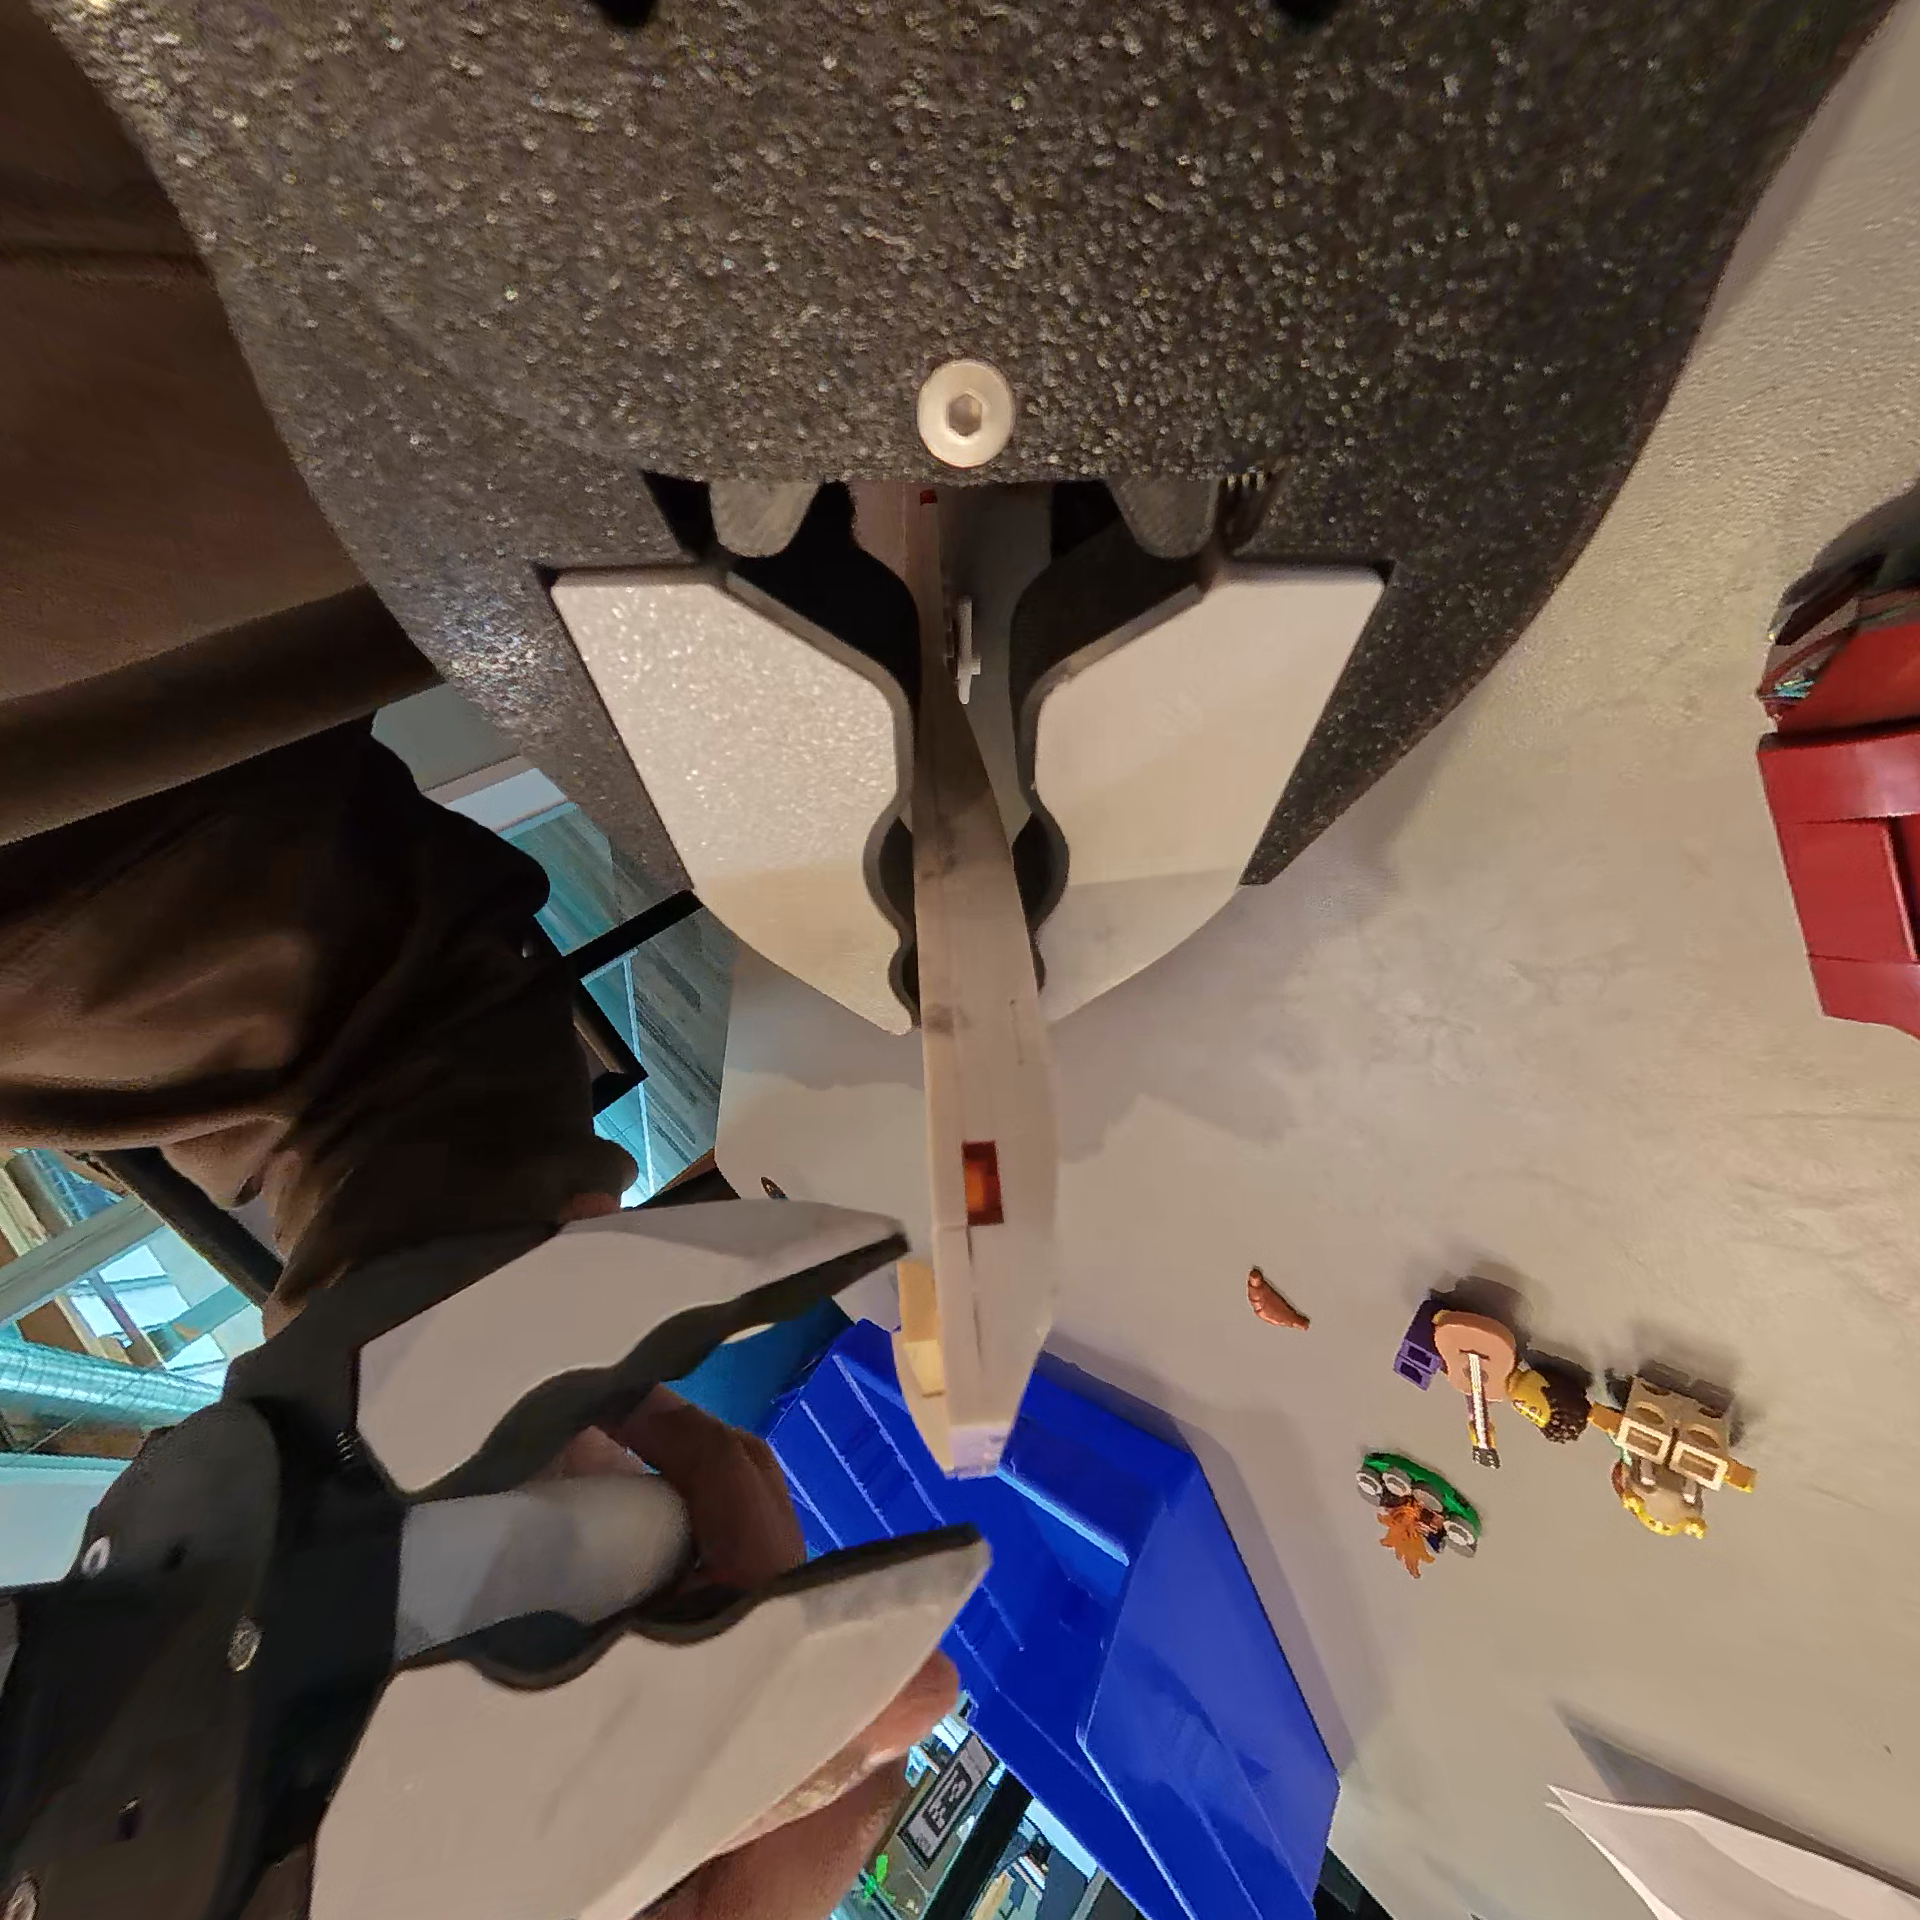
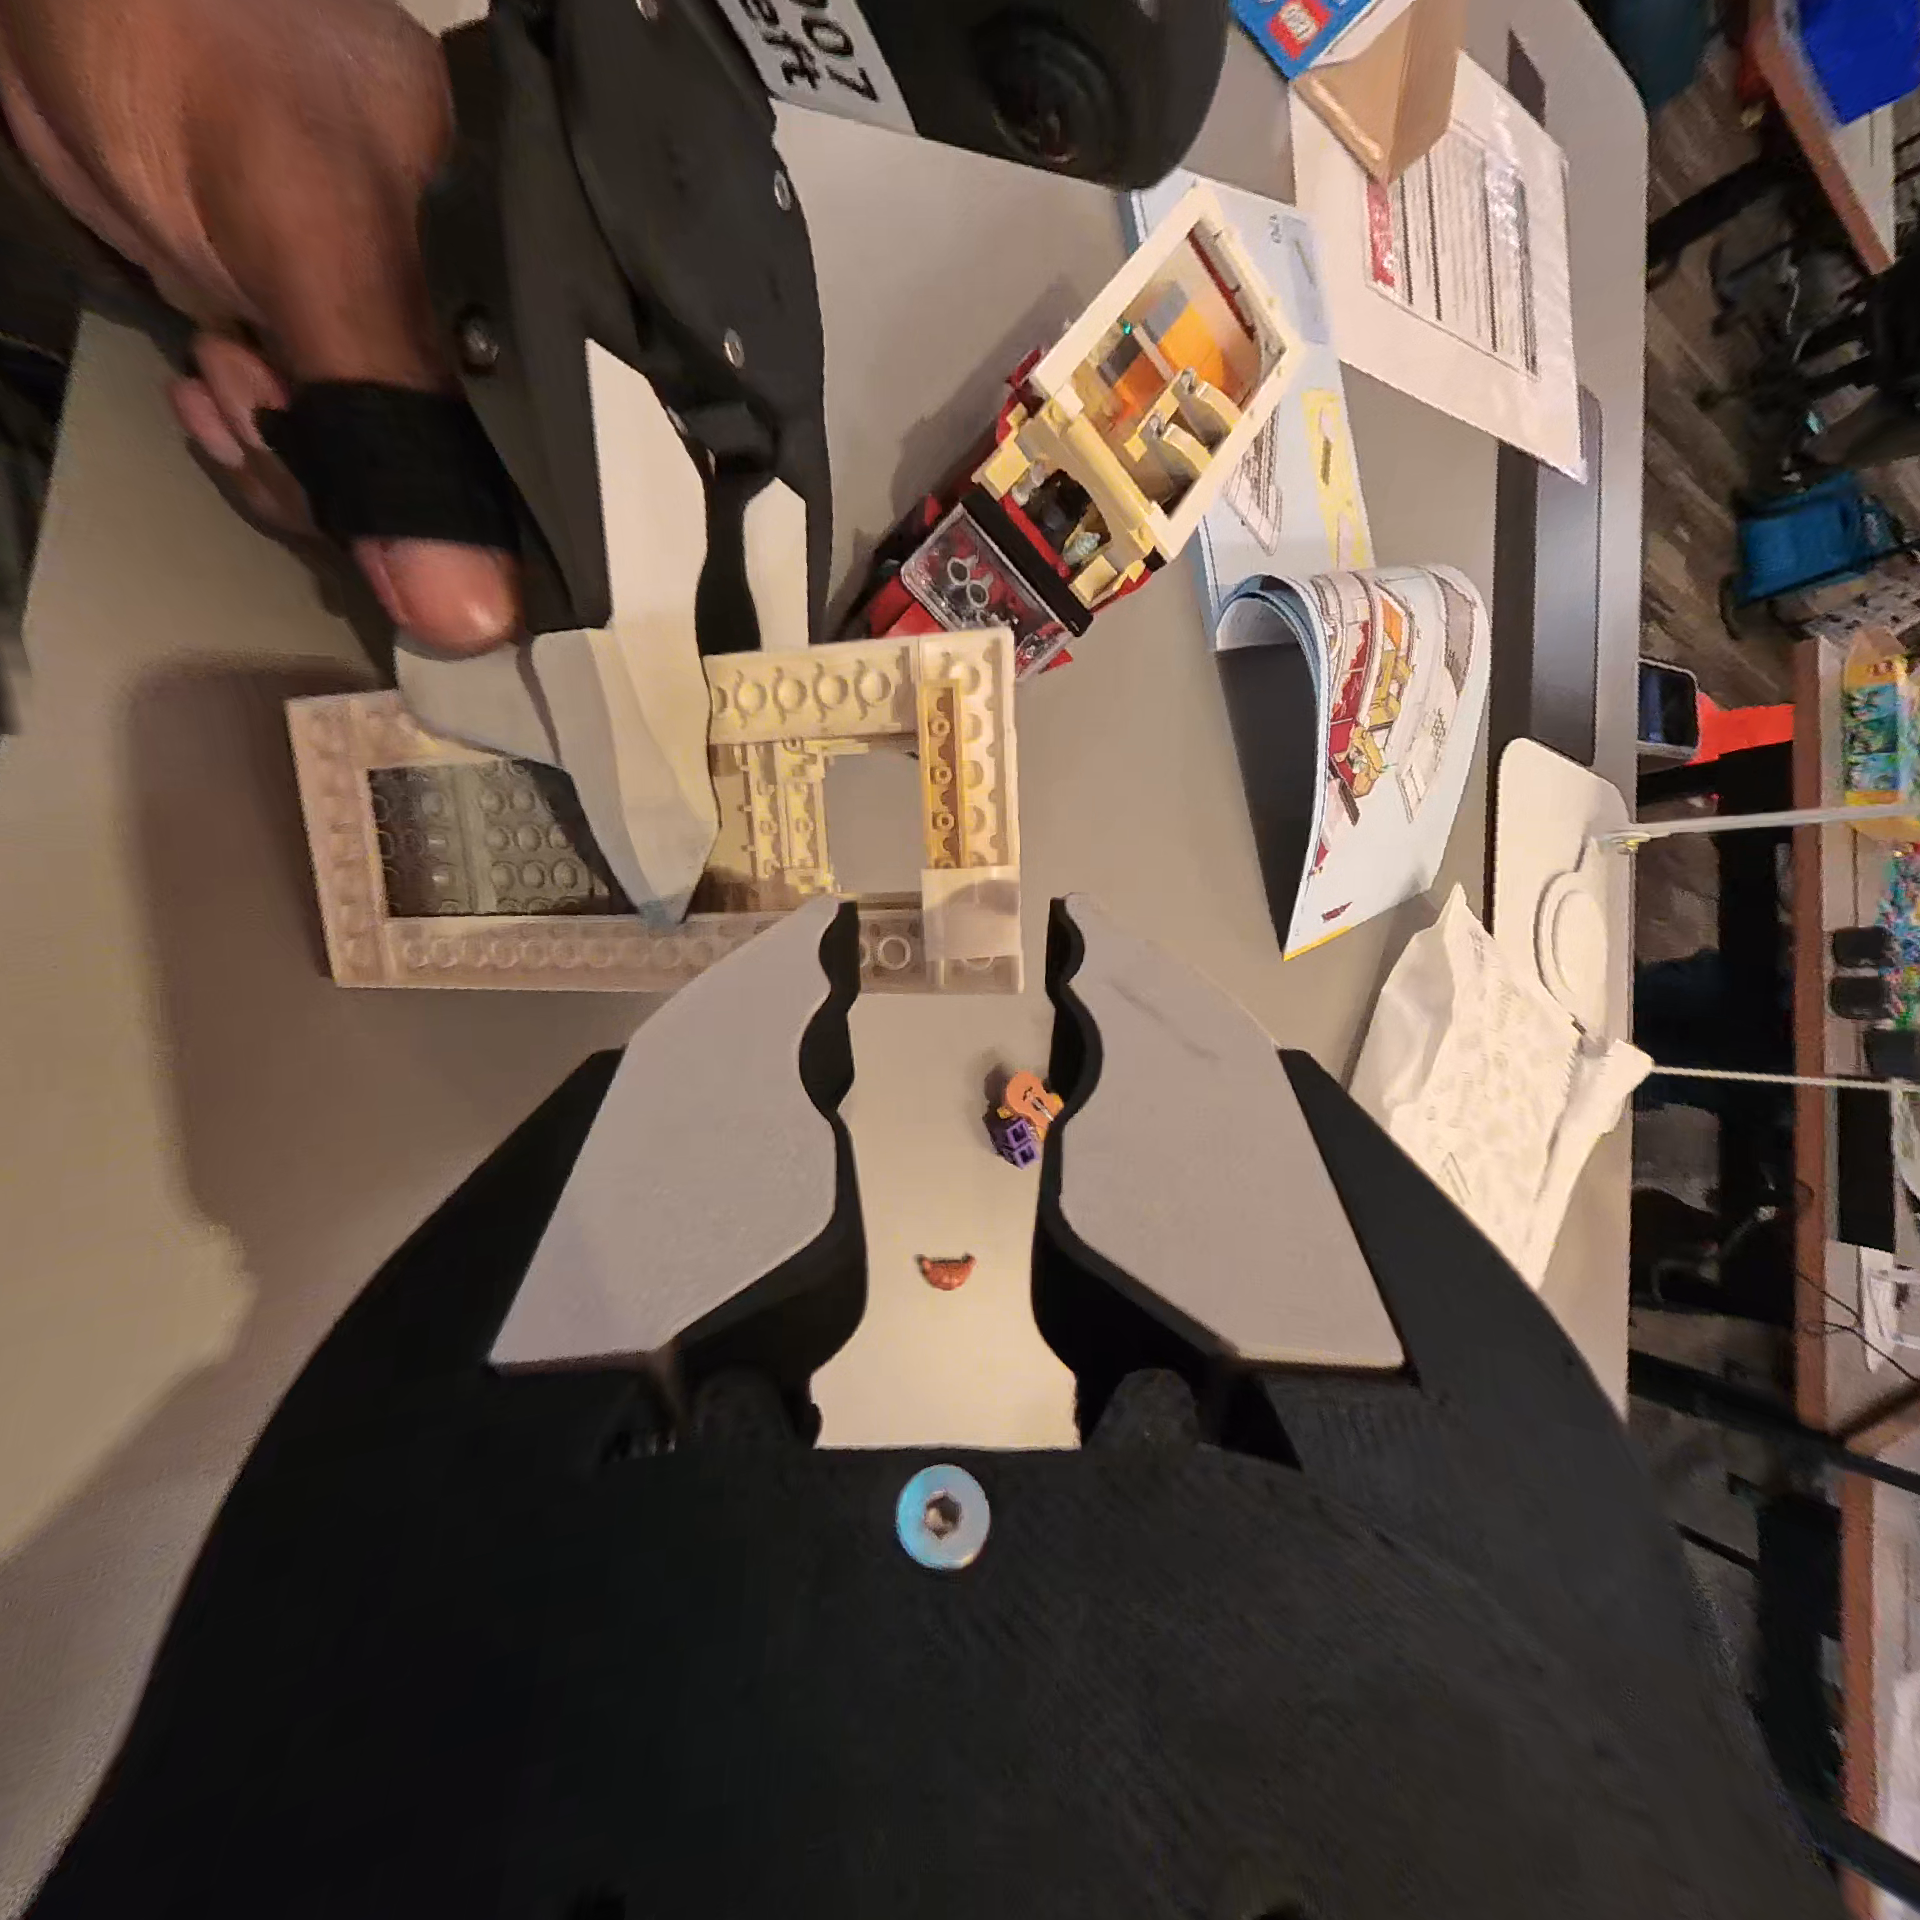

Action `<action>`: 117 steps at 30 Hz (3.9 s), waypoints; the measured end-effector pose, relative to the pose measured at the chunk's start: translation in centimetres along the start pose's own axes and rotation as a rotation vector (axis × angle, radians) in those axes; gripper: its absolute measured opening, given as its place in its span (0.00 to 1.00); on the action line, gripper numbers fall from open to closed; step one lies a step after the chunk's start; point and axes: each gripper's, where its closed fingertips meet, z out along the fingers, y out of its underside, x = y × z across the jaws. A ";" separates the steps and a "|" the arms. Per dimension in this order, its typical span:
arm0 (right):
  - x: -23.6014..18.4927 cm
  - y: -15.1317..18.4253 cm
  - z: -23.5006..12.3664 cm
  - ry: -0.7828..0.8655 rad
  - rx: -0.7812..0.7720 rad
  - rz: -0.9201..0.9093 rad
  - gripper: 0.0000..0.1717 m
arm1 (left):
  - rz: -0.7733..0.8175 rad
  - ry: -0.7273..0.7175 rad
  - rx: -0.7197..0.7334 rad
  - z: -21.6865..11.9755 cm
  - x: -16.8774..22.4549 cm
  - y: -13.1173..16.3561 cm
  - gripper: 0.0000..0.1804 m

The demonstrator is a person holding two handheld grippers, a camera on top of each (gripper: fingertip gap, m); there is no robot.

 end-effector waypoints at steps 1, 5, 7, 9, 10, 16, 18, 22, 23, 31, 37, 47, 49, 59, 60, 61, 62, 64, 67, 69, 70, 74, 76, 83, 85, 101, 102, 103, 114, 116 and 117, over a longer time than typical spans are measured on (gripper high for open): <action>0.1 0.1 0.3 0.009 -0.021 -0.016 0.20 | 0.002 0.001 -0.001 0.0 0.0 0.0 0.08; 0.4 -0.1 0.8 0.026 -0.055 -0.063 0.17 | 0.007 0.005 -0.010 0.0 0.1 0.2 0.08; 0.6 0.0 0.9 0.046 -0.098 -0.106 0.16 | 0.015 0.000 -0.020 0.1 0.1 0.3 0.08; 0.5 0.1 1.0 0.041 -0.138 -0.128 0.15 | 0.014 -0.006 -0.024 0.1 0.1 0.3 0.08; 0.5 0.1 1.0 0.042 -0.153 -0.133 0.14 | 0.013 -0.009 -0.022 0.1 0.0 0.3 0.08; 0.7 0.1 1.1 0.054 -0.194 -0.132 0.13 | 0.013 -0.018 -0.010 0.1 -0.1 0.2 0.08; 0.6 0.1 1.1 0.060 -0.198 -0.126 0.12 | 0.012 -0.019 -0.004 0.0 -0.1 0.1 0.08; 0.6 0.1 1.2 0.079 -0.210 -0.110 0.10 | 0.011 -0.026 -0.002 0.0 -0.2 0.1 0.08; 0.6 0.1 1.2 0.081 -0.210 -0.100 0.10 | 0.012 -0.027 0.000 0.0 -0.2 0.0 0.08; 0.4 -0.2 0.6 0.021 -0.175 -0.127 0.10 | 0.031 -0.007 -0.002 0.0 0.2 0.1 0.08; 0.1 0.1 0.7 -0.090 -0.171 -0.132 0.11 | 0.040 -0.006 -0.025 0.2 0.3 0.4 0.08; -0.2 0.1 0.4 -0.253 -0.179 -0.135 0.11 | 0.039 0.000 -0.037 0.3 0.4 0.5 0.08; -0.2 0.0 0.2 -0.279 -0.167 -0.131 0.11 | 0.043 0.003 -0.032 0.3 0.4 0.5 0.08; 1.0 -0.4 0.0 -0.093 -0.072 -0.091 0.03 | -0.046 -0.009 0.007 -0.2 -0.6 -0.2 0.08; 1.5 -0.2 -0.5 -0.044 -0.053 -0.084 0.03 | -0.053 -0.006 0.014 -0.3 -0.6 -0.3 0.08; 1.8 0.1 -1.2 -0.007 -0.039 -0.065 0.03 | -0.057 0.000 0.014 -0.3 -0.6 -0.3 0.08; 2.3 0.4 -1.9 0.030 -0.023 -0.035 0.03 | -0.058 -0.001 0.014 -0.3 -0.6 -0.3 0.08; 3.5 2.1 -3.7 0.125 -0.019 0.037 0.03 | -0.057 -0.002 0.012 -0.3 -0.6 -0.2 0.08; 6.2 8.5 -6.8 0.297 -0.145 0.149 0.03 | -0.059 -0.002 0.014 -0.3 -0.6 -0.3 0.08; 7.9 15.0 -9.5 0.404 -0.283 0.257 0.03 | -0.058 0.000 0.013 -0.3 -0.6 -0.3 0.08; 8.4 18.3 -10.6 0.437 -0.346 0.333 0.03 | -0.057 0.000 0.012 -0.2 -0.6 -0.2 0.08; 8.8 27.3 -13.3 0.524 -0.482 0.584 0.05 | -0.056 -0.002 0.007 -0.2 -0.6 -0.2 0.08; 8.8 28.4 -13.8 0.566 -0.530 0.585 0.08 | -0.056 -0.009 0.005 -0.1 -0.7 -0.2 0.08; 7.9 18.0 -9.4 0.531 -0.417 0.273 0.14 | -0.059 -0.022 0.004 0.0 -0.9 -0.2 0.08; 6.8 12.0 -7.1 0.481 -0.303 0.166 0.14 | -0.057 -0.025 0.005 0.0 -0.9 -0.2 0.08; 0.9 -2.0 2.4 0.377 -0.194 -0.307 0.06 | -0.039 -0.047 0.018 -0.4 -1.0 -0.2 0.08; 0.9 -2.0 2.5 0.376 -0.202 -0.316 0.06 | -0.039 -0.049 0.017 -0.4 -1.0 -0.2 0.08; 0.9 -2.0 2.5 0.369 -0.206 -0.314 0.06 | -0.039 -0.050 0.017 -0.4 -1.0 -0.2 0.08; 0.6 -2.3 1.7 0.179 -0.048 -0.086 0.05 | -0.033 -0.015 0.020 -0.4 -0.6 -0.3 0.08; 0.6 -2.4 1.6 0.165 -0.019 -0.055 0.05 | -0.037 -0.009 0.023 -0.5 -0.5 -0.3 0.08; 0.6 -2.4 1.6 0.157 -0.004 -0.041 0.05 | -0.038 -0.005 0.024 -0.5 -0.5 -0.3 0.08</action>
